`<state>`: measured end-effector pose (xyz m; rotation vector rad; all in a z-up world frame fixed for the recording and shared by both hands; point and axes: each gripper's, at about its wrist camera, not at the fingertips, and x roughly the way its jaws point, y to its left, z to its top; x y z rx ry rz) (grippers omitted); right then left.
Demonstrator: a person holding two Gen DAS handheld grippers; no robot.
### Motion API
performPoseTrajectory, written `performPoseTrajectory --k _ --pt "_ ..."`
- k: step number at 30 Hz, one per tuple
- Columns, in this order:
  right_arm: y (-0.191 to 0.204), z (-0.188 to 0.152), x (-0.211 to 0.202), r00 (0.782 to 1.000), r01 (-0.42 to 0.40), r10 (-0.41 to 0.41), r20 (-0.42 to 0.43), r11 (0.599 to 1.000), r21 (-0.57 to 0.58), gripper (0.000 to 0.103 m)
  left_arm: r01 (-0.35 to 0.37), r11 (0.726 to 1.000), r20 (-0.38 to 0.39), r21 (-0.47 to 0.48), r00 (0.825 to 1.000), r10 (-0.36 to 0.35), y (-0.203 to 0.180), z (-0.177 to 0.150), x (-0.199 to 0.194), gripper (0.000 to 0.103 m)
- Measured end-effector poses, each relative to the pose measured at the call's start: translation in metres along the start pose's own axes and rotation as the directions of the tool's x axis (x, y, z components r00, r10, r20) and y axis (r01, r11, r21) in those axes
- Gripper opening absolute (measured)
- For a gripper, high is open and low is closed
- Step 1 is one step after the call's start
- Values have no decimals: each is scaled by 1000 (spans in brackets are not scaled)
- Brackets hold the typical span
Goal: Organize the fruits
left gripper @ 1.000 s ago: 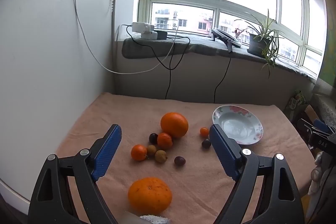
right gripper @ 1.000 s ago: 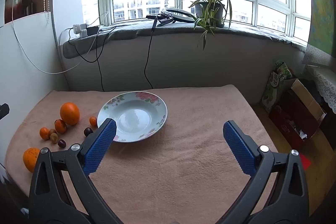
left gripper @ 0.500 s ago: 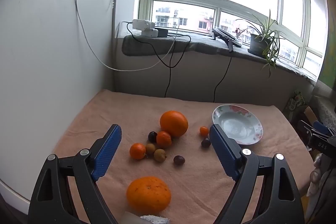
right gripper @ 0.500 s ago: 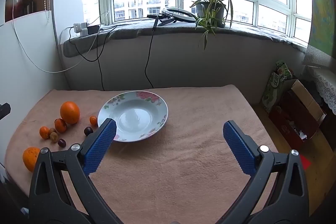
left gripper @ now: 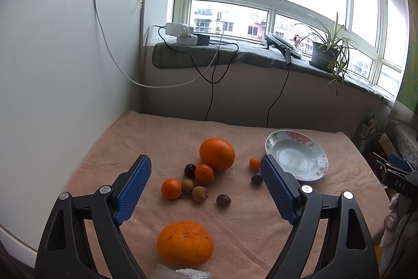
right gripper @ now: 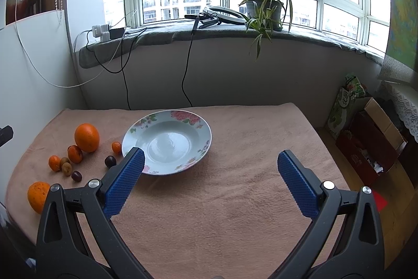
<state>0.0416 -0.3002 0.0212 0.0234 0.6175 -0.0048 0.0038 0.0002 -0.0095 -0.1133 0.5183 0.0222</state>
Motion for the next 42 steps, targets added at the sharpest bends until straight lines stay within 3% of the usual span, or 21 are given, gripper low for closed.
performPoseTrajectory --k 42 --pt "8 -2 3 1000 -13 13 -12 1000 -2 103 3 1000 -3 -5 1000 -3 3 3 3 86"
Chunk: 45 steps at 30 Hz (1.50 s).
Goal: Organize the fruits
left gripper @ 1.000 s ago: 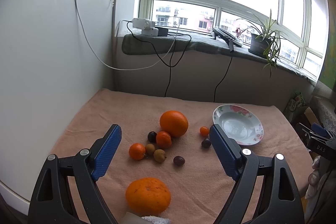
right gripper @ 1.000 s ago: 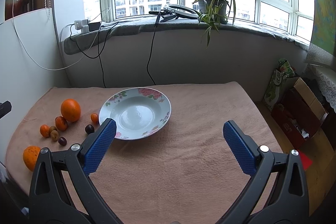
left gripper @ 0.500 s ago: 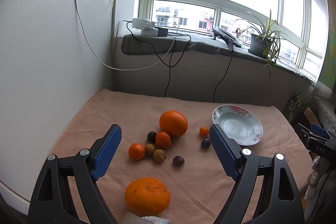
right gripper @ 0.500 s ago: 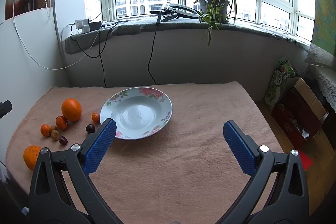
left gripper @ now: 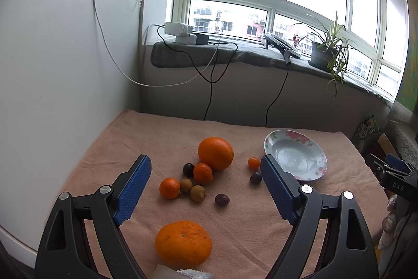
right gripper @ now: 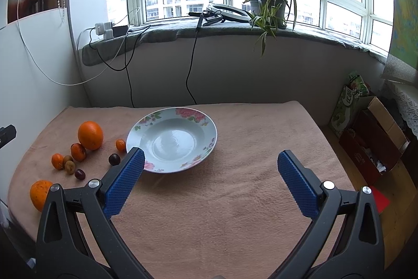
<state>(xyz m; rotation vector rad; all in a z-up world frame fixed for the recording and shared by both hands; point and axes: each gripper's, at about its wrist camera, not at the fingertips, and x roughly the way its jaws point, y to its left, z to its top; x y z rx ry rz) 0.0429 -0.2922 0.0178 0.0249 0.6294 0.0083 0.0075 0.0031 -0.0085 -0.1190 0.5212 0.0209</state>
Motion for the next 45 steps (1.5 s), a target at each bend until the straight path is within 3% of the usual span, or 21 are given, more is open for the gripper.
performPoseTrajectory --k 18,31,40,45 --pt "7 -1 6 999 -22 22 -27 1000 -13 103 -8 1000 -11 -13 1000 8 6 -6 3 86" --pt "46 0 24 990 -139 134 -46 983 -121 103 -51 997 -65 -64 997 47 50 -21 1 86" --pt "89 -3 38 965 -261 245 -96 934 -244 103 -41 991 -151 -125 988 22 75 -46 1 86" --pt "113 -8 51 921 -384 347 -179 886 -259 103 -17 990 -197 -142 980 -11 75 -60 2 86"
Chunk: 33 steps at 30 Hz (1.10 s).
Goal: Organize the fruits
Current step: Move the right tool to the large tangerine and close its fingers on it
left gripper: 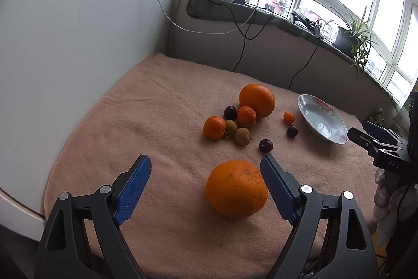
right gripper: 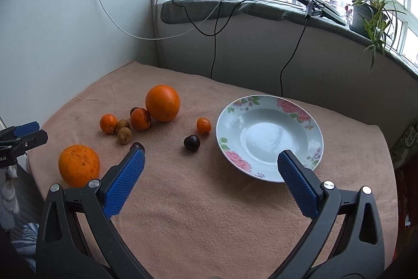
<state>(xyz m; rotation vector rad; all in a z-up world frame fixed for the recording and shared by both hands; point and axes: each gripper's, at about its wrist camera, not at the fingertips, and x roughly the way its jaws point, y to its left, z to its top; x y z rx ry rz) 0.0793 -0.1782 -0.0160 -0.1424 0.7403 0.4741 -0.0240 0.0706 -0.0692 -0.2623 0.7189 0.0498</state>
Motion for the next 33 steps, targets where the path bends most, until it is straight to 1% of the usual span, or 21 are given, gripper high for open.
performPoseTrajectory --k 3,6,8,10,12,16,19,21,25,28,29,31,33 --pt "13 0 14 997 -66 65 -33 998 -26 103 11 1000 -24 -9 1000 -11 2 -7 3 84" --pt "23 0 28 984 -159 157 -85 987 -15 103 26 1000 -42 -18 999 -27 2 -12 6 84" --pt "28 -1 37 970 -218 217 -114 976 -3 102 44 999 -49 -20 998 -45 1 -15 6 84" --pt "34 -1 45 953 -267 266 -143 964 7 98 60 998 -58 -16 996 -61 -2 -17 6 84" --pt "41 -1 54 936 -310 308 -168 951 18 95 80 997 -67 -8 995 -81 -6 -20 7 80" --pt "54 -1 63 901 -387 384 -202 922 27 94 108 994 -89 -4 990 -108 -9 -23 11 79" --pt "66 -1 69 882 -424 416 -222 906 15 93 120 993 -102 -13 987 -121 -8 -25 15 77" --pt "74 -1 74 872 -438 428 -238 899 10 92 136 990 -116 -20 984 -138 -9 -27 19 72" --pt "89 -4 81 847 -474 460 -266 880 12 90 155 988 -139 -28 978 -157 -9 -31 25 71" --pt "98 -6 86 837 -490 471 -278 872 3 90 164 986 -146 -36 975 -167 -8 -31 27 69" --pt "99 -5 86 831 -498 480 -283 867 7 90 165 986 -147 -39 975 -169 -8 -32 27 69" --pt "103 -6 89 816 -516 498 -292 856 18 86 165 985 -149 -42 974 -170 -7 -32 29 69" --pt "106 -6 92 809 -524 506 -300 851 23 84 168 985 -153 -44 973 -173 -6 -32 31 69"
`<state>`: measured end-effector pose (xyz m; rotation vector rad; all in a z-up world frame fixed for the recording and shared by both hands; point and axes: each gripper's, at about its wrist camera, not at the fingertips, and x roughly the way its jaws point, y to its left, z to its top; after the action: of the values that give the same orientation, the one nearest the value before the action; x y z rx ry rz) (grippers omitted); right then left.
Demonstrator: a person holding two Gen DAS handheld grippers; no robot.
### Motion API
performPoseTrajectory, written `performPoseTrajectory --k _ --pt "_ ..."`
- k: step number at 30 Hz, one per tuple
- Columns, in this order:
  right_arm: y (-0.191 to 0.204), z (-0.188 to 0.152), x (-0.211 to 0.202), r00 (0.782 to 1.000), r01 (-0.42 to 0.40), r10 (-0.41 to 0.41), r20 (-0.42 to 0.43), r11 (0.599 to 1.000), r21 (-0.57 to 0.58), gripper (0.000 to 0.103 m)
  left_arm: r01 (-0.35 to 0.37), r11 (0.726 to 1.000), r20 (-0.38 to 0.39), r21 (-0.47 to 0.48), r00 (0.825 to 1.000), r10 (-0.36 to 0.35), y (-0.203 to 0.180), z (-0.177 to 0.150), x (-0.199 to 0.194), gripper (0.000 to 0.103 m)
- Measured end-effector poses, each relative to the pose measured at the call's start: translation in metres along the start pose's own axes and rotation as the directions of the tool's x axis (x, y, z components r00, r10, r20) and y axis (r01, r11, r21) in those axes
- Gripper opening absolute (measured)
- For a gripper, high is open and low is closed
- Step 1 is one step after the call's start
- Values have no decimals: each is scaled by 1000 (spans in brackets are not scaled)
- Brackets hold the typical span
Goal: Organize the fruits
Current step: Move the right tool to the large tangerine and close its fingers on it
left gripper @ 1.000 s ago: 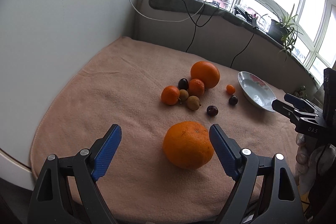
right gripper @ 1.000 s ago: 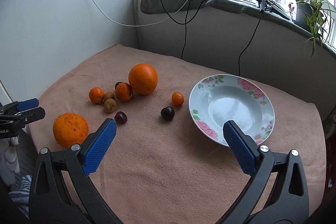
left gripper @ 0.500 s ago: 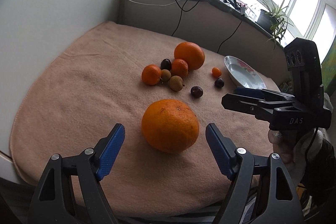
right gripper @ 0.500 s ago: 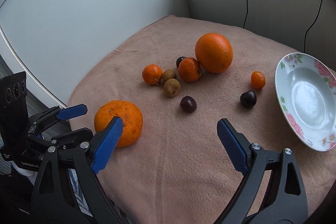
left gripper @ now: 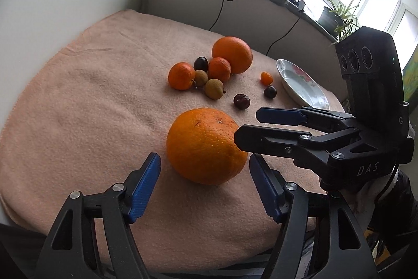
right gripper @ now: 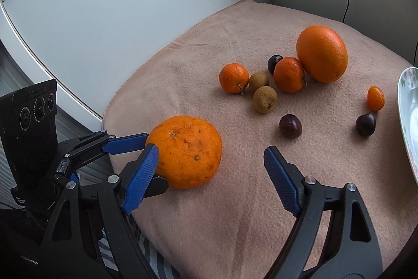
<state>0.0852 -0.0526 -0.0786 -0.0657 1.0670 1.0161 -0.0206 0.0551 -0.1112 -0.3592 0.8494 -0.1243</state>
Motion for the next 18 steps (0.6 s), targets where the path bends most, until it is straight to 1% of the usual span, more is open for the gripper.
performPoseTrajectory --k 7,11,17,18 --pt "3 2 8 999 -48 48 -22 999 8 84 10 1000 -12 -4 1000 -10 2 0 5 69" --pt "7 1 14 997 -67 67 -42 998 3 83 17 1000 -21 -1 1000 -17 2 1 9 65" --pt "8 1 23 993 -99 100 -68 995 16 83 30 1000 -28 -7 999 -31 4 0 10 65" --pt "9 1 24 992 -103 104 -71 994 18 82 31 999 -28 -6 999 -31 4 0 10 65"
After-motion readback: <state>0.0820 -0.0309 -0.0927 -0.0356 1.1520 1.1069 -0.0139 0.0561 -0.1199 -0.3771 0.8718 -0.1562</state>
